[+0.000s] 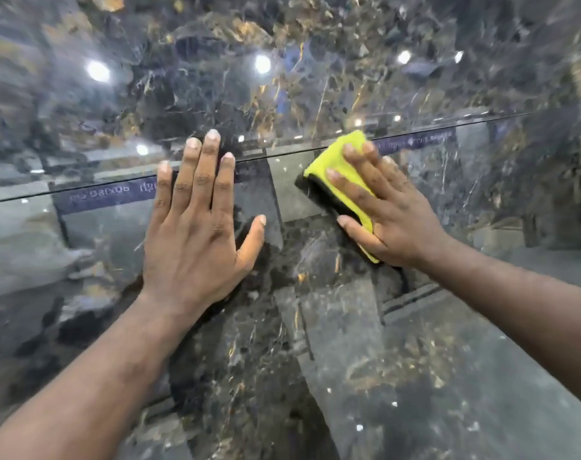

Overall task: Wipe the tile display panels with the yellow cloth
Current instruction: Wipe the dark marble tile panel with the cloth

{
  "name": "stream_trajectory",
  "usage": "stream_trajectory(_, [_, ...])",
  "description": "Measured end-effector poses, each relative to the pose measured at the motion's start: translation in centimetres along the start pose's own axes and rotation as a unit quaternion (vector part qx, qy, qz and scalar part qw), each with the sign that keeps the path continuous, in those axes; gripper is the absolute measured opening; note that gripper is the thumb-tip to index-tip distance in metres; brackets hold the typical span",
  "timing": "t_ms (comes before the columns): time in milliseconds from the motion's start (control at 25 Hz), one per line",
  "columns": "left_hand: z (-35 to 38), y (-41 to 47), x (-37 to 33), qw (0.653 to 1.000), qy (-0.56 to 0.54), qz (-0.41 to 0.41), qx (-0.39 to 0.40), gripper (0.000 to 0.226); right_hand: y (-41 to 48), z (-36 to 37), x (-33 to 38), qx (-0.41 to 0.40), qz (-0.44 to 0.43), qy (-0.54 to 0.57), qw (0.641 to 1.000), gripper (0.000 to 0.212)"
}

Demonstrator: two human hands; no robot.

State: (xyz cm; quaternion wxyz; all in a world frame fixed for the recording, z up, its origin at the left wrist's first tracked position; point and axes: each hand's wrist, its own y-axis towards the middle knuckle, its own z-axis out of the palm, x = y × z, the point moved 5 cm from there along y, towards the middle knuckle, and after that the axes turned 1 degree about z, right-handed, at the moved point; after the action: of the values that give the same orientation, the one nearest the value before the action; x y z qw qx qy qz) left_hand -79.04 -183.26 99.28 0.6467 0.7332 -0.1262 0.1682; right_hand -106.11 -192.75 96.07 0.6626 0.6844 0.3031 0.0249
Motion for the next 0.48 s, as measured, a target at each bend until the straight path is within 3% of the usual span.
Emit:
stream_trajectory(120, [1.9, 1.6, -3.3, 1.0, -0.005, -0.003, 0.007, 0.089, -0.3, 0.6, -4.0, -0.041, 0.29, 0.078, 0.953, 0.07])
stream_trajectory(160, [2.3, 1.8, -4.0, 1.0, -0.002, -0.005, 0.009, 0.089, -0.5, 0.8, -3.6, -0.035, 0.273, 0.058, 0.96, 0.07])
stream_trajectory(240, [2.8, 1.9, -4.5, 1.0, 0.017, -0.005, 0.011, 0.09, -1.4, 0.8, -2.4, -0.007, 0.062, 0.019, 0.998, 0.065])
stream_trajectory(280, [3.0, 1.7, -4.6, 1.0, 0.026, -0.002, 0.011, 0.089, -1.9, 0.2, -3.2, 0.007, -0.035, -0.002, 0.999, 0.063])
stream_trajectory(320, [3.1, 1.6, -4.7, 0.999, 0.034, -0.001, 0.01, 0.088, -1.8, -0.4, -4.8, 0.008, -0.067, -0.018, 0.998, 0.063])
stream_trajectory(360, [3.1, 1.4, -4.8, 0.999, 0.042, -0.002, 0.01, 0.088, -1.4, -0.6, -6.3, -0.005, -0.041, -0.022, 0.999, 0.063])
stream_trajectory(480, [3.4, 1.4, -4.9, 0.998, 0.052, -0.005, 0.019, 0.088, -0.9, 0.2, -7.2, -0.039, 0.209, 0.053, 0.976, 0.067])
